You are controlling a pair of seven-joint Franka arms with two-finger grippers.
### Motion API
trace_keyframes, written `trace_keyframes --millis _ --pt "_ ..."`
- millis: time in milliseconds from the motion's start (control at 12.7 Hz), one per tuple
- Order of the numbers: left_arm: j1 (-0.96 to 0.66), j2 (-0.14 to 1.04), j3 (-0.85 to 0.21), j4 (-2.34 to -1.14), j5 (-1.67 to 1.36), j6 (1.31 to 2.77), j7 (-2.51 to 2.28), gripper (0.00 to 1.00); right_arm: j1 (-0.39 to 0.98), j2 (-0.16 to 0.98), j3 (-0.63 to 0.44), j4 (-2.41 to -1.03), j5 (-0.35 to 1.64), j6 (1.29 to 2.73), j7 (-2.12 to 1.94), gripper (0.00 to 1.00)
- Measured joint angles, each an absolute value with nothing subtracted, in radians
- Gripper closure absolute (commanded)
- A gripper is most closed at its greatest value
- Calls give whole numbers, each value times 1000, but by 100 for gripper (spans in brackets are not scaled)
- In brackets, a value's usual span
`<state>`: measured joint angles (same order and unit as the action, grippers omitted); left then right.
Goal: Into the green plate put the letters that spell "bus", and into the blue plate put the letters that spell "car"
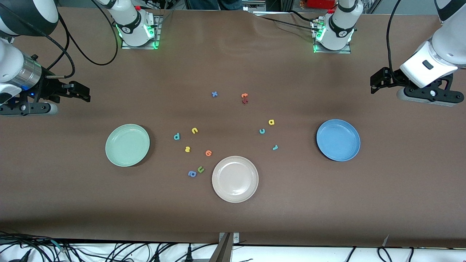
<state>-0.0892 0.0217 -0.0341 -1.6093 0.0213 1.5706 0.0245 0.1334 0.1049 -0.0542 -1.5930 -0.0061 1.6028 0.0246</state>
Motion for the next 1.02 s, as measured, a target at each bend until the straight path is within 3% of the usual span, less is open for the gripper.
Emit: trace_keyframes --millis 1024 --pt "-89 22 -34 -1609 21 1571 25 0 133 127 -55 -1582 -12 1591 -83 0"
